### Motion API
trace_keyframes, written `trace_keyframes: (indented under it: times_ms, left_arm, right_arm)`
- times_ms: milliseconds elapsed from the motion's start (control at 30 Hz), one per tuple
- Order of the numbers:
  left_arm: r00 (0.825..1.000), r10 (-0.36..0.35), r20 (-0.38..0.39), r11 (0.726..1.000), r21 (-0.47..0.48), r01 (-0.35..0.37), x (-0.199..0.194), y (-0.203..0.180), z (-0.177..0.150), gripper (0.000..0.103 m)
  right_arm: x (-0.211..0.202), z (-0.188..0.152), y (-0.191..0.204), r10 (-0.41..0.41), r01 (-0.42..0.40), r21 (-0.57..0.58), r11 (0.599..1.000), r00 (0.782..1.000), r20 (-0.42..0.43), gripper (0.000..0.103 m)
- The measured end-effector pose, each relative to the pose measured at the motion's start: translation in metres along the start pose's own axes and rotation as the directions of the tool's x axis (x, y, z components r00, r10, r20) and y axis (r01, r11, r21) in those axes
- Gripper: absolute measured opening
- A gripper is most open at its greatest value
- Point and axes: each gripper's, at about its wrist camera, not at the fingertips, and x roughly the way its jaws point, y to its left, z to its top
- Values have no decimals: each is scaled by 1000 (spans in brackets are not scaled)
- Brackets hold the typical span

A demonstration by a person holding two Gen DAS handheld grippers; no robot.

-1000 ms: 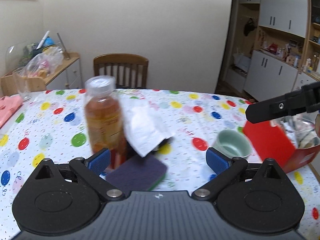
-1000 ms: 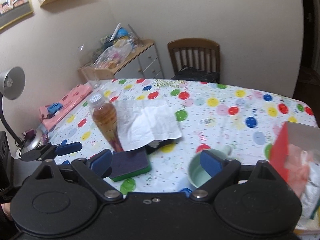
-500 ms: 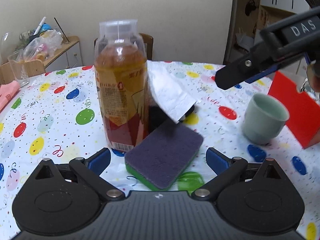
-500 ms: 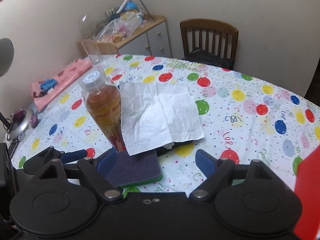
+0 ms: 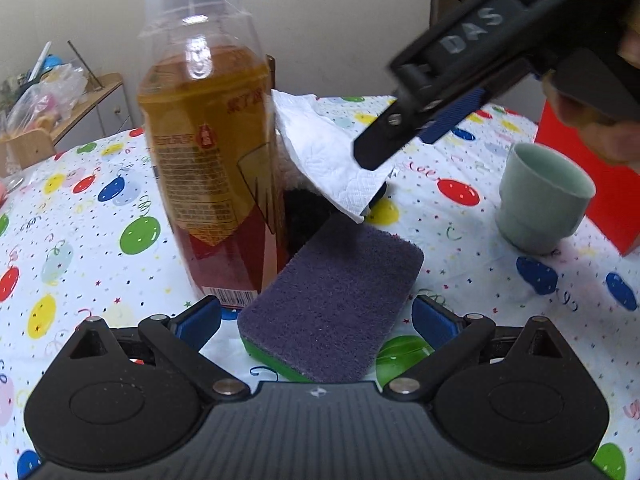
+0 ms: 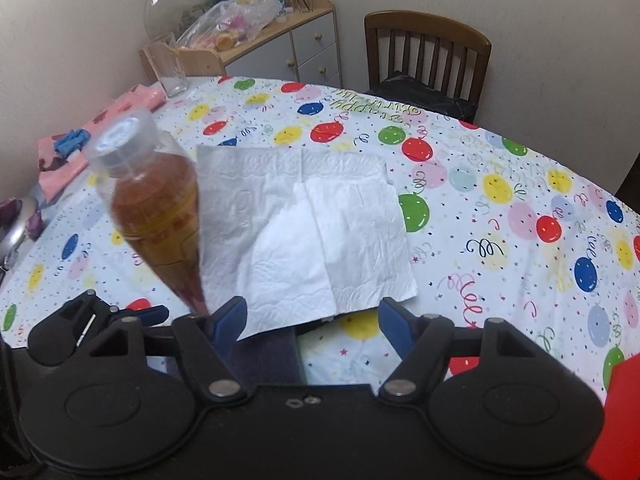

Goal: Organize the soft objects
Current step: 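Move the left tool to the purple sponge while the right tool approaches the white paper towel, then grasp the purple sponge with the left tool while the right tool grasps the paper towel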

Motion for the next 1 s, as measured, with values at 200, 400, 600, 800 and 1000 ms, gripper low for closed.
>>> trace_keyframes:
  times_ms: [200, 400, 600, 800, 1000]
  left_arm:
    - [1000, 6, -19, 1000, 21, -5, 11, -2, -1, 102]
    - [999, -10, -32, 1000, 4, 10, 19, 0, 0, 101]
    - [999, -19, -33, 1000, -11, 19, 20, 1, 1, 94]
    - [999, -17, -36, 999, -27, 16, 22, -1, 1, 93]
    - [999, -9, -40, 999, -43, 8, 18, -1, 1, 92]
  right_arm:
    - [19, 6, -1, -8, 8, -4, 1000, 1000, -17, 60]
    - [33, 6, -3, -10, 10, -1, 1000, 999, -32, 41]
    - [33, 5, -4, 1, -1, 0, 1000, 1000, -24, 13]
    - [27, 5, -6, 0, 0, 13, 1000, 1000, -1, 0]
    - [15, 2, -5, -17, 17, 18, 1000, 1000, 26, 0]
